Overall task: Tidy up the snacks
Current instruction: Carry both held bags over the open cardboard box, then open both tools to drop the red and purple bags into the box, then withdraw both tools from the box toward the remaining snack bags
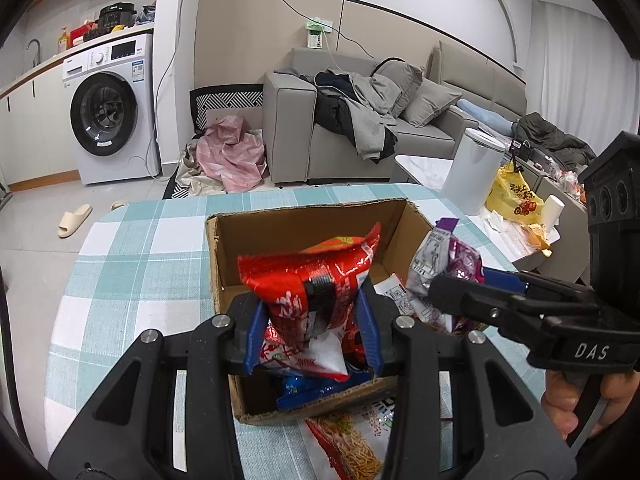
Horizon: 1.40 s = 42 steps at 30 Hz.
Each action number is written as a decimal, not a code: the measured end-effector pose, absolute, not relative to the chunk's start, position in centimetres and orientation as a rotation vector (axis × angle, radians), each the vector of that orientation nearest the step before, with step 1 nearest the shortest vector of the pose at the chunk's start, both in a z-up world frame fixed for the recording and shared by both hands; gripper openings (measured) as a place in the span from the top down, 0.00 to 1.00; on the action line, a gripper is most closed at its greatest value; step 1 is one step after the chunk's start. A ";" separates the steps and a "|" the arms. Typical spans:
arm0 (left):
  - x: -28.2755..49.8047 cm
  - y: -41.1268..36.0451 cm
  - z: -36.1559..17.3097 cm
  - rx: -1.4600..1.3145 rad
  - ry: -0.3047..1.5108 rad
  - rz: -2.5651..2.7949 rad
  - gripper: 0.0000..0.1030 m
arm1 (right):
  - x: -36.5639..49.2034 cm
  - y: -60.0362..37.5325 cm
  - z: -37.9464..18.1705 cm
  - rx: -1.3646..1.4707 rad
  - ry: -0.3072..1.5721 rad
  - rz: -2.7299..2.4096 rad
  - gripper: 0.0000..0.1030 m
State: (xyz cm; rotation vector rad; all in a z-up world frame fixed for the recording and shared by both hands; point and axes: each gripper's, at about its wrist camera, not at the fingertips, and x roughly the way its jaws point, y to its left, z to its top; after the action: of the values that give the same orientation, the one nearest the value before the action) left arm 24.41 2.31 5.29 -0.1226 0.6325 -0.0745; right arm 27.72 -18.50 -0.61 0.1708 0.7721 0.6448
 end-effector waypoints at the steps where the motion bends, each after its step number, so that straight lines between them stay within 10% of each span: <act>1: 24.6 2.3 5.2 -0.121 0.635 -0.073 0.64 | 27.9 -18.5 -0.7 0.169 0.775 0.641 0.39; 10: 25.5 2.1 5.1 -0.124 0.641 -0.090 0.63 | 27.1 -19.0 0.0 0.149 0.719 0.632 0.36; 17: 23.7 2.1 5.8 -0.109 0.608 -0.079 0.22 | 25.9 -19.9 1.0 0.113 0.686 0.604 0.21; 27: 19.4 3.4 6.4 -0.140 0.595 -0.057 0.02 | 23.8 -21.0 0.9 0.102 0.692 0.602 0.01; 42: 12.4 2.9 6.7 -0.122 0.597 -0.044 0.01 | 19.3 -22.0 -0.1 0.035 0.702 0.595 0.00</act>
State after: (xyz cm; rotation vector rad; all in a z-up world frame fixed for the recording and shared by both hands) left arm 12.37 2.89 6.75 -0.1223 0.5968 -0.0445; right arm 19.33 -21.98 -0.11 0.0348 0.7025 0.5949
